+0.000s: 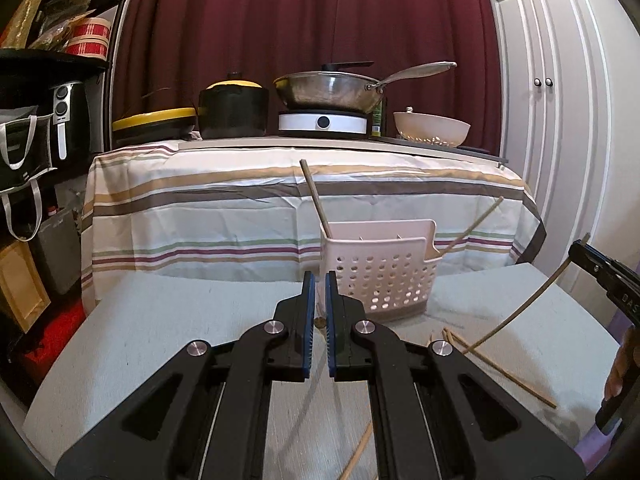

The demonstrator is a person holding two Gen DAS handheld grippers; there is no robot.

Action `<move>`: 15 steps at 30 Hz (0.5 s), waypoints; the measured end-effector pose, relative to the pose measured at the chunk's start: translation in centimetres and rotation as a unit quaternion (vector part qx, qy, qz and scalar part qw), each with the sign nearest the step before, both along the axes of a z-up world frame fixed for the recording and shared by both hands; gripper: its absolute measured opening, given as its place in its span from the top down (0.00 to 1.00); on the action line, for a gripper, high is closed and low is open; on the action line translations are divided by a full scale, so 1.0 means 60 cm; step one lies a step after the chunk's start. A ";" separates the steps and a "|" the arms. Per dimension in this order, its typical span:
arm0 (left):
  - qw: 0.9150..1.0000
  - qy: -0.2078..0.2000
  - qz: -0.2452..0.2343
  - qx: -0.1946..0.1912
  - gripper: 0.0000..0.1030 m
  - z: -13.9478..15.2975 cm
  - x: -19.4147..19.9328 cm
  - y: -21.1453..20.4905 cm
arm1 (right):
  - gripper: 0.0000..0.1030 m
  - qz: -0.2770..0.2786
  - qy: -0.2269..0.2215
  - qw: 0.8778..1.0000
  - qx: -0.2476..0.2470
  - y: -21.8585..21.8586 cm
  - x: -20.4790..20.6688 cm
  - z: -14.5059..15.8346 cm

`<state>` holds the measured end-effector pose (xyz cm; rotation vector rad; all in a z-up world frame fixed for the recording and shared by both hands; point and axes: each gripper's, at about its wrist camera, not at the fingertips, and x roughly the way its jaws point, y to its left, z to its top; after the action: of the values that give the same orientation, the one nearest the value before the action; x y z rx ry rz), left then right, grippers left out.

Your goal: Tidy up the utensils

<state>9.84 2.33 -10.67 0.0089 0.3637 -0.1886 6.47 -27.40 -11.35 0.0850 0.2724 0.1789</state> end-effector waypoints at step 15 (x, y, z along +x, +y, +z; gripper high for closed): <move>0.999 -0.032 0.005 -0.020 0.95 0.029 0.055 -0.009 | 0.93 0.003 -0.004 1.000 0.008 -0.004 0.041 0.010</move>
<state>13.14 1.79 -8.92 -0.0255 0.2962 -0.1859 8.92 -27.63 -10.76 0.0999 0.2635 0.1884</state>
